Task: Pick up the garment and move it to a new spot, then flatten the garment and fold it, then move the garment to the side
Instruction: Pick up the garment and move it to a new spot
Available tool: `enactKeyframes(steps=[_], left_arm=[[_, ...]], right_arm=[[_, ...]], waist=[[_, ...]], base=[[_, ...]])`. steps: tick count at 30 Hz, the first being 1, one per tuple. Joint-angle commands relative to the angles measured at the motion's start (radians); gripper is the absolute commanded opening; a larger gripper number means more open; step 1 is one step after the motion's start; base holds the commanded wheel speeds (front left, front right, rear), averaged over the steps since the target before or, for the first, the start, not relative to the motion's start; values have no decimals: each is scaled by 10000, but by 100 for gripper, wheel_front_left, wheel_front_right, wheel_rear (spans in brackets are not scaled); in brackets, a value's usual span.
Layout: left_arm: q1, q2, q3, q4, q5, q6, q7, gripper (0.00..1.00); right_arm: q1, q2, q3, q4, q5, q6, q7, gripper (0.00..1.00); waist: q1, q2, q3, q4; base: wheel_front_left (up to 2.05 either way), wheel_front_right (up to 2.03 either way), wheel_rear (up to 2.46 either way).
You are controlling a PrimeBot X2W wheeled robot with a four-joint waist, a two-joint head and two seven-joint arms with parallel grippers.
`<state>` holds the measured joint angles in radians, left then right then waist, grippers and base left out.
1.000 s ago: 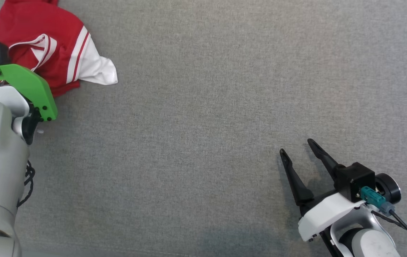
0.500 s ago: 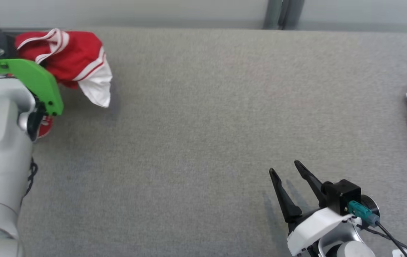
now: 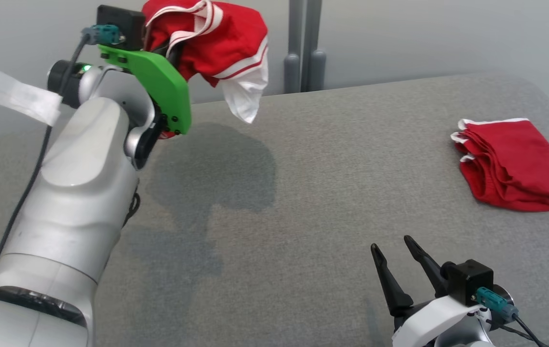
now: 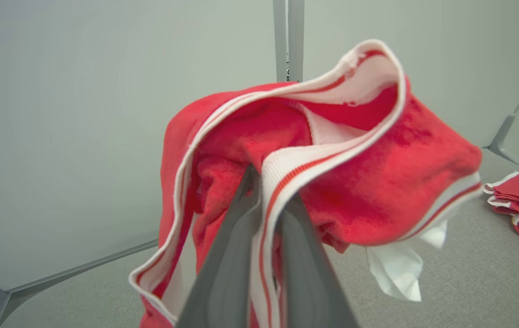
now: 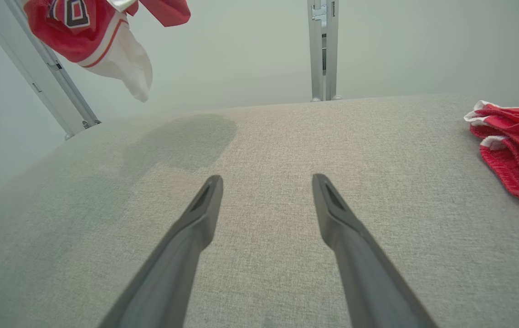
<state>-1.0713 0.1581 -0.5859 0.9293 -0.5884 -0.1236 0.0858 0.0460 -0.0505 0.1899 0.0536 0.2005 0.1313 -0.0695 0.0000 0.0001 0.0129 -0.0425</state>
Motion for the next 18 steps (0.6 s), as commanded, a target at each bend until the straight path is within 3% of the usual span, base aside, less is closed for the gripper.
enactKeyframes(steps=[1, 10, 18], left_arm=[[228, -115, -96, -210, 18, -29, -2, 0], [983, -719, -1096, -1754, 77, -49, 322, 0], [2234, -985, -2252, -2215, 548, 319, 49, 0]], right_arm=[[74, -5, -28, 4, 34, -11, -60, 100], [-95, -2, -55, 4, 122, -11, -128, 100], [-318, 0, 79, 168, 258, -11, -388, 100]], waist=[[0, -1, -330, -870], [0, -1, 131, -1767], [0, -1, 584, -2131]], base=[[0, 0, 0], [0, 0, 0], [0, 0, 0]])
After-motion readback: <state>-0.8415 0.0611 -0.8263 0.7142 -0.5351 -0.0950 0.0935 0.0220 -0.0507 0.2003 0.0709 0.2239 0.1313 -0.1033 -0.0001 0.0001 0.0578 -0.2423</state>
